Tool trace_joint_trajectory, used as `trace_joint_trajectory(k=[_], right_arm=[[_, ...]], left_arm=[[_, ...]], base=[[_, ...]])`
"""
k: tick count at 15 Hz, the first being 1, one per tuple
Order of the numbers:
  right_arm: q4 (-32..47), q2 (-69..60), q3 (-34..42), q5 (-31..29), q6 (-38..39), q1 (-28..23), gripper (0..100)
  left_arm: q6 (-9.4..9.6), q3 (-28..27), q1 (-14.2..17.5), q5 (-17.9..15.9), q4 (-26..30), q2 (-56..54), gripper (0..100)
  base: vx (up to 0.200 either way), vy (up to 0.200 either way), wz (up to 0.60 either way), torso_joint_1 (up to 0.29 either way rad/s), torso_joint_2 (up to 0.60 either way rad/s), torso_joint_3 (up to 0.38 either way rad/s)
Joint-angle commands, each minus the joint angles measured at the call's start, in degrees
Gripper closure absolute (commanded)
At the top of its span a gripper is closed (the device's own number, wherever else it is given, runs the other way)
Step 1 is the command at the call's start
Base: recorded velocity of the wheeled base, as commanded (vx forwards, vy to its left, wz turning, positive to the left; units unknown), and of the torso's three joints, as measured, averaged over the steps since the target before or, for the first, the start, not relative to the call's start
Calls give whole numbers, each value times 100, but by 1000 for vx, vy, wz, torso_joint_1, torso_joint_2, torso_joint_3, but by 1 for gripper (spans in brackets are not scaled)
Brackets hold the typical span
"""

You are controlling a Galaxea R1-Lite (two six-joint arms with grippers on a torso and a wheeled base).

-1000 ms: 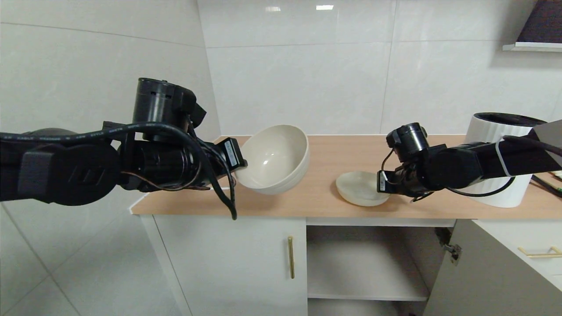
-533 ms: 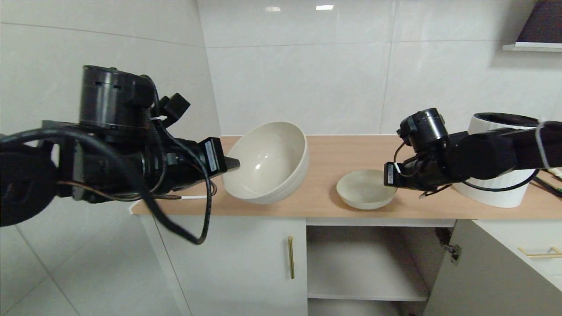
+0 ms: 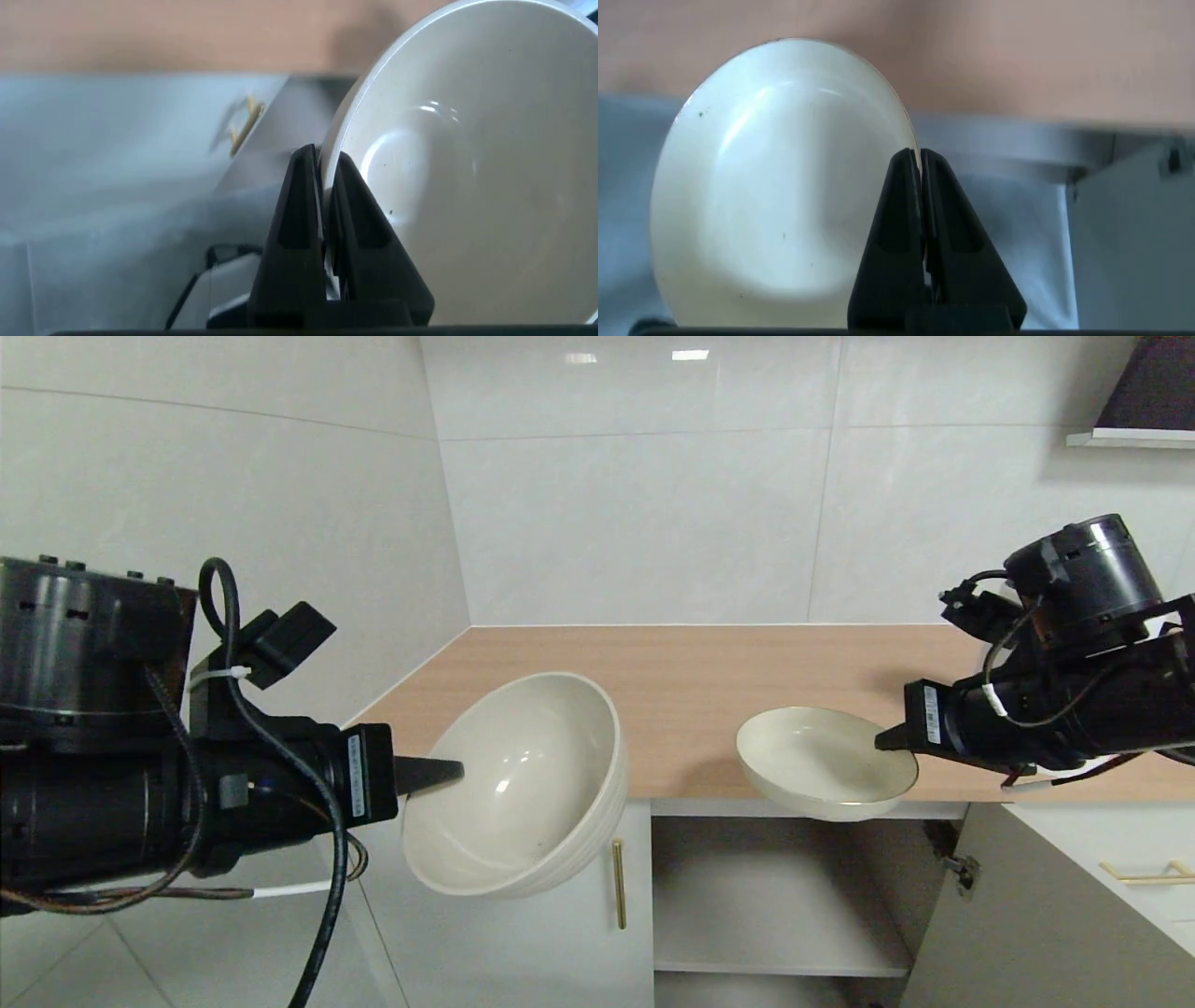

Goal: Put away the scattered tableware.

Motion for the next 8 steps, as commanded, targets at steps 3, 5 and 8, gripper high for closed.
trace_joint_trajectory(k=[3, 5, 8], right_arm=[[-3, -592, 608, -3, -14, 11, 100], [-161, -592, 731, -3, -32, 20, 100], [-205, -495, 749, -3, -40, 37, 100]], left_arm=[[-13, 206, -6, -60, -7, -103, 100], [-13, 215, -6, -87, -7, -42, 100], [-22, 215, -6, -104, -7, 28, 100]], base=[[0, 0, 0, 0, 0, 0], [0, 0, 0, 0, 0, 0], [-200, 0, 0, 7, 1, 5]])
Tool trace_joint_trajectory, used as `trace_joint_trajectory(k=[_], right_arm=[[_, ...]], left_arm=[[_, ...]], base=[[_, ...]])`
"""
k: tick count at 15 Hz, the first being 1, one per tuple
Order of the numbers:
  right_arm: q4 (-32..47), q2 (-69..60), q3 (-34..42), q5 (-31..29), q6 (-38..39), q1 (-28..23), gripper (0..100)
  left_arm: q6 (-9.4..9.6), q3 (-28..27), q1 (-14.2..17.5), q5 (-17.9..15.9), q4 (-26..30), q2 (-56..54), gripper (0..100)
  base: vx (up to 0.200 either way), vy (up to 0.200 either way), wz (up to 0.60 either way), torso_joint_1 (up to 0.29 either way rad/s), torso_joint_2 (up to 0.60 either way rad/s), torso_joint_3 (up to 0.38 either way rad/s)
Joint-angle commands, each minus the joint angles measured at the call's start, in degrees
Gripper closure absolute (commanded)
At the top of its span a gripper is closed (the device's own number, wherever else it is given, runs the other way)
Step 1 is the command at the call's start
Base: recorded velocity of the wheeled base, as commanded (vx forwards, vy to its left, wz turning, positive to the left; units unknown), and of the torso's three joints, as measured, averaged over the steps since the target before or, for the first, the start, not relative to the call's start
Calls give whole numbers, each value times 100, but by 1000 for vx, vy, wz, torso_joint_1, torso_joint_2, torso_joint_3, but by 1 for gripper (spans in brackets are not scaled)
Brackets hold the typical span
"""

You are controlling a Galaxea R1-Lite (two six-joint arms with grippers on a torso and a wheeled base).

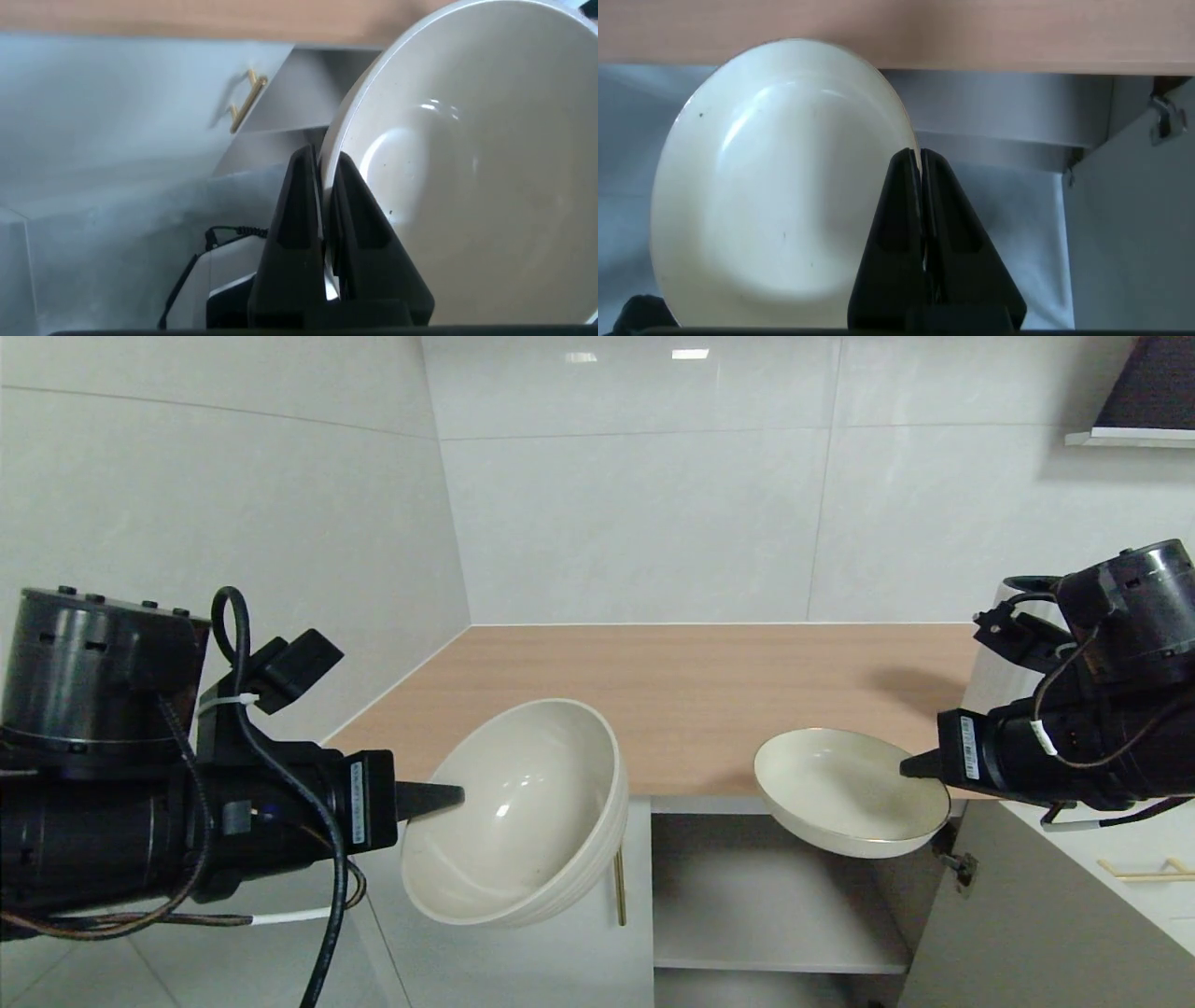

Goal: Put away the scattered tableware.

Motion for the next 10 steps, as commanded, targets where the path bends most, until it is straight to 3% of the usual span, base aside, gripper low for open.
trace_joint_trajectory(k=[1, 5, 10], right_arm=[[3, 76, 26, -3, -1, 3, 100], [3, 137, 26, -3, -1, 3, 100], [-6, 296, 26, -12, -1, 3, 100]], left_arm=[[6, -1, -1, -2, 0, 60, 100], [6, 26, -1, -2, 0, 60, 100], [59, 70, -1, -2, -9, 60, 100]], base=[[-200, 0, 0, 17, -2, 2], [-200, 0, 0, -4, -2, 6], [0, 0, 0, 0, 0, 0]])
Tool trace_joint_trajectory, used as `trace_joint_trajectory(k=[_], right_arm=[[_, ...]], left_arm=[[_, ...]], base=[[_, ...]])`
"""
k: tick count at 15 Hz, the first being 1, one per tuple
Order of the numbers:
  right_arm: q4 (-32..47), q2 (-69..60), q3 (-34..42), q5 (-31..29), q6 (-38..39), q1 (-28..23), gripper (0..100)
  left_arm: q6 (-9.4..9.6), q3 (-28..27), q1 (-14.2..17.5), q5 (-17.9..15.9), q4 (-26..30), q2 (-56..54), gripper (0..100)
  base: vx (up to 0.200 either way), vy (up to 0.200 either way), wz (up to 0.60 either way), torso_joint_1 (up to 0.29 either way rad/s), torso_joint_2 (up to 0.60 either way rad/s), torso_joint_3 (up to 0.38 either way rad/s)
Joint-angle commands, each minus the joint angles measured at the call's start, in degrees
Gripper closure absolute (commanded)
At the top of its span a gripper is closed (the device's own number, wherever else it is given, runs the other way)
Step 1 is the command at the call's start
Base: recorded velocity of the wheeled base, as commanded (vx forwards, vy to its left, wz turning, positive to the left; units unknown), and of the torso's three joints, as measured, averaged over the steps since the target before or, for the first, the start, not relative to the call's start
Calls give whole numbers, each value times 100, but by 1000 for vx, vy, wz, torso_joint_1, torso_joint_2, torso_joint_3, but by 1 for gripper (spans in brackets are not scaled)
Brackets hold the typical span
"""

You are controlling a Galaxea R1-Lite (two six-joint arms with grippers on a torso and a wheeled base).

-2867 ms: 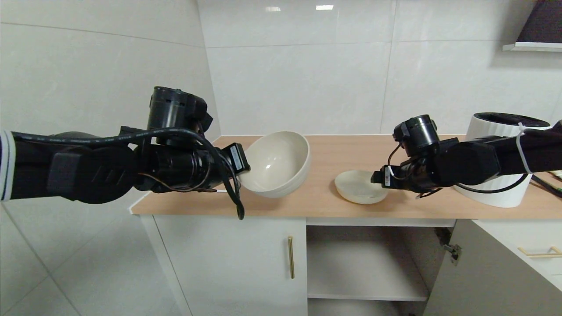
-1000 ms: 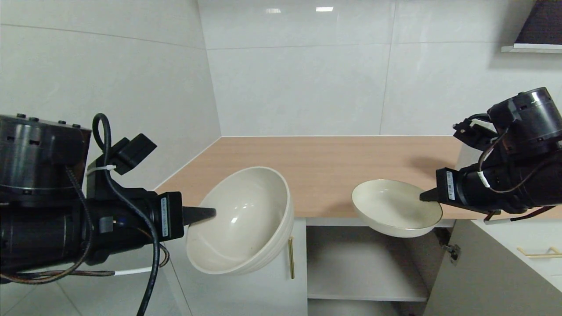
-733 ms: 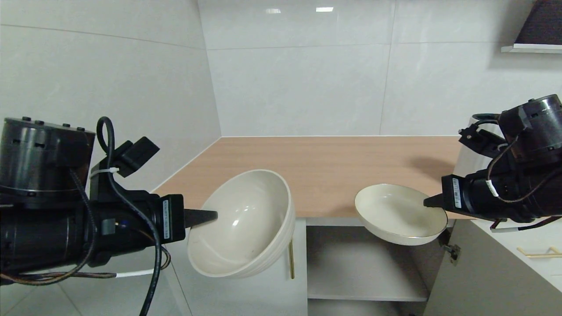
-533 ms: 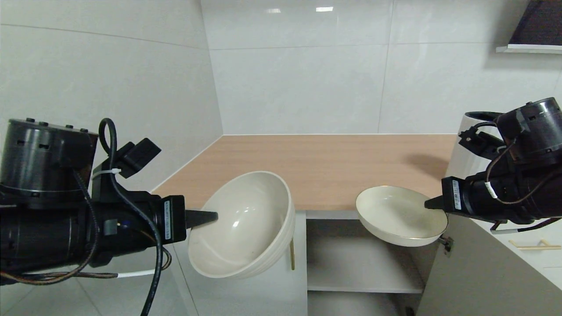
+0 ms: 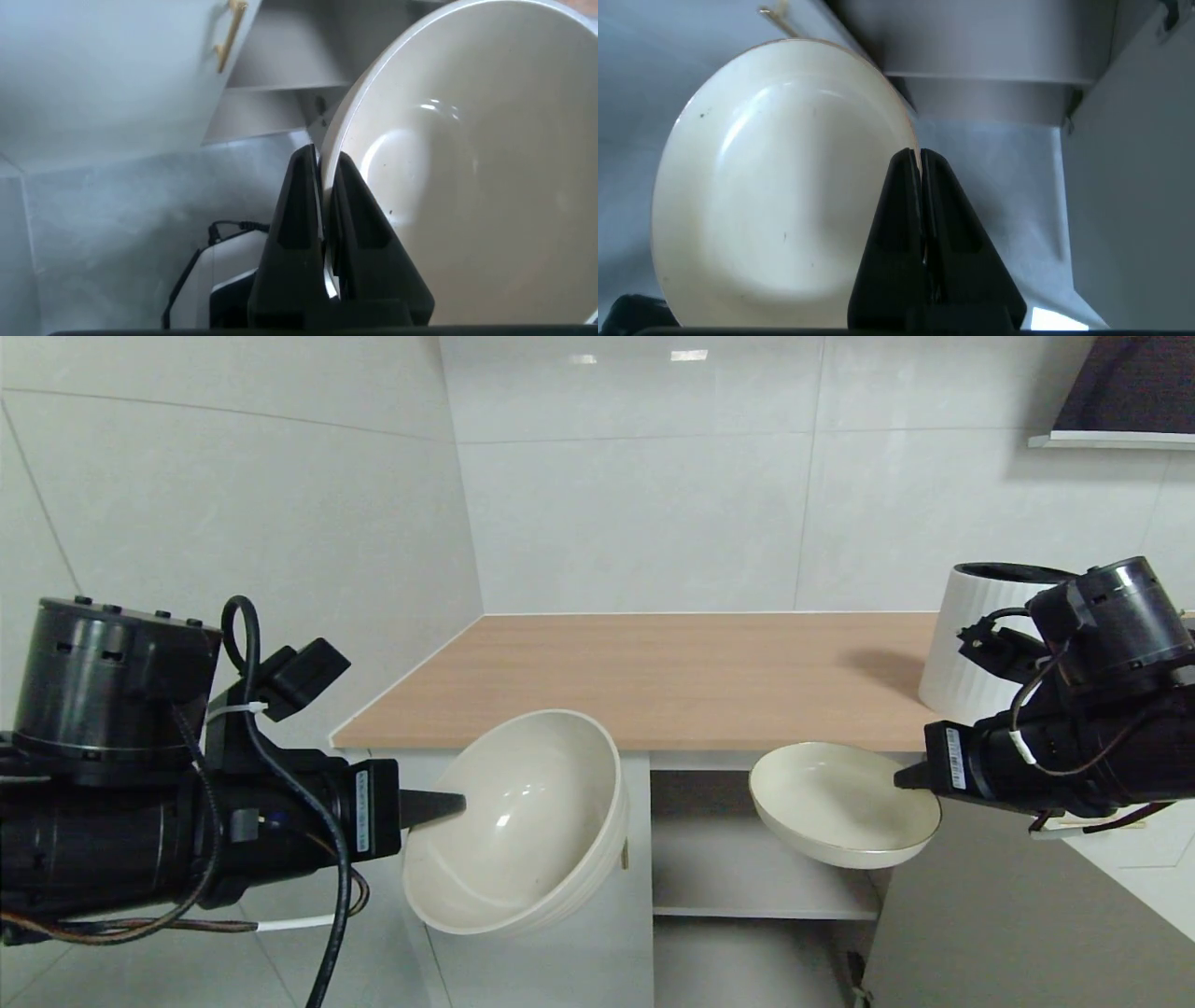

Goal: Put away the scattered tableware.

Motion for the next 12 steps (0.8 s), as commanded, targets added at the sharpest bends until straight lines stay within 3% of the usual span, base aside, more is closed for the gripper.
trace_joint_trajectory(k=[1, 7, 12], right_arm=[[2, 121, -1, 4, 1, 6, 100], [-86, 200, -1, -14, 1, 6, 100], [-86, 235, 8, -14, 1, 6, 100]], left_arm=[[29, 13, -1, -2, -3, 25, 100], [56, 48, -1, 16, -3, 69, 100], [56, 57, -10, 16, -3, 60, 100]], base=[[0, 0, 0, 0, 0, 0], [0, 0, 0, 0, 0, 0], [0, 0, 0, -139, 350, 205]])
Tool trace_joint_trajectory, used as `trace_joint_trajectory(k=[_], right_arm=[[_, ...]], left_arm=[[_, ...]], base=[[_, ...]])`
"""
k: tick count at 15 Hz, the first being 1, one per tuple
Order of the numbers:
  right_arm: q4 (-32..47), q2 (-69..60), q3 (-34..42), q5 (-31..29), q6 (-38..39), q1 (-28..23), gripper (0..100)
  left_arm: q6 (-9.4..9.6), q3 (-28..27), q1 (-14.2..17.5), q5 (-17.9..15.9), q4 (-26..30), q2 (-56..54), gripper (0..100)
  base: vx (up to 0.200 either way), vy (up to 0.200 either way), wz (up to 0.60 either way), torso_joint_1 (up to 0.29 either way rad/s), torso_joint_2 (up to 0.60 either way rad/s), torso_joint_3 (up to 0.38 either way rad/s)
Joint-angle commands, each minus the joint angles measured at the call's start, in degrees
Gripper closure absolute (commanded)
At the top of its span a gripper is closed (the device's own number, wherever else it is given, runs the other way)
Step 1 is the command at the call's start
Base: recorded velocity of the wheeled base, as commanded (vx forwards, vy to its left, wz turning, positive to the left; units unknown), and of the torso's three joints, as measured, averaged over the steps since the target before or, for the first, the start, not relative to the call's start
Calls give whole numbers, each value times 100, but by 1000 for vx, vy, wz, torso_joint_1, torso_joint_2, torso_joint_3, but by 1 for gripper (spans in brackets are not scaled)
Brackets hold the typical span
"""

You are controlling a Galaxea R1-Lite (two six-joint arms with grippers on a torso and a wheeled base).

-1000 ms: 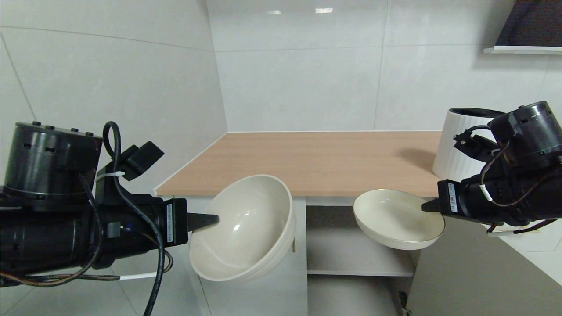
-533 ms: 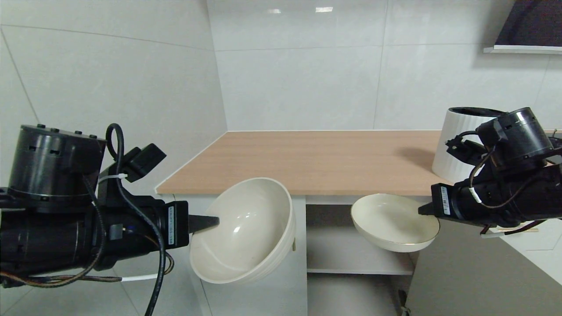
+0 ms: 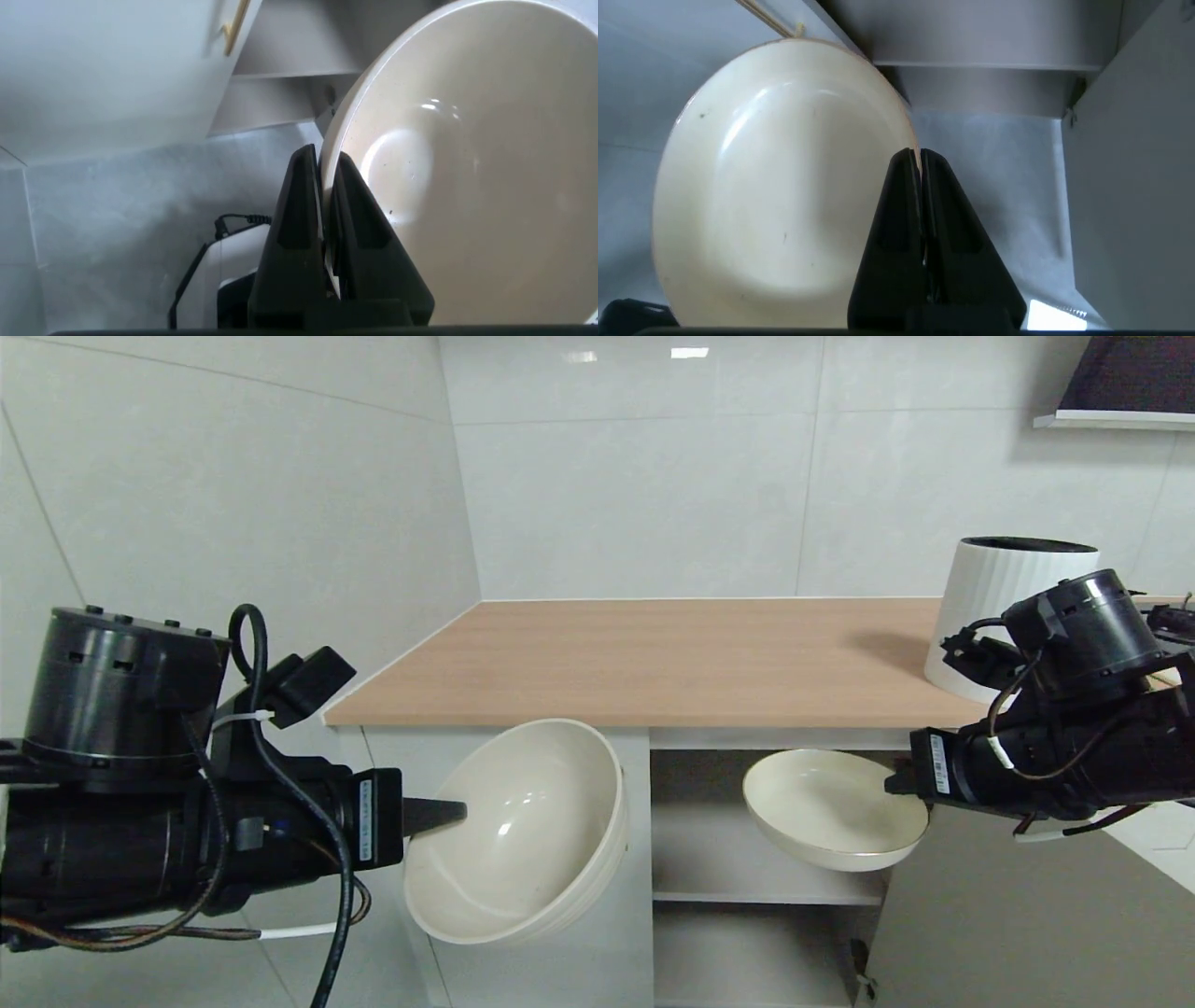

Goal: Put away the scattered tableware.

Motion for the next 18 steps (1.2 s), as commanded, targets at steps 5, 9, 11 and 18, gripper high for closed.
trace_joint_trajectory(k=[5, 9, 11, 18], right_arm=[[-3, 122, -1, -7, 1, 3, 100], [-3, 114, -1, -7, 1, 11, 100], [-3, 122, -9, -7, 1, 3, 100], [-232, 483, -9, -15, 10, 3, 100]], left_arm=[[-3, -2, -4, 1, -3, 8, 100], [-3, -2, -4, 1, -3, 8, 100], [-3, 7, -4, 1, -3, 17, 100], [-3, 7, -4, -16, -3, 26, 100]], base=[[0, 0, 0, -169, 460, 286], [0, 0, 0, -143, 452, 308], [0, 0, 0, -54, 325, 220], [0, 0, 0, -27, 39, 37]])
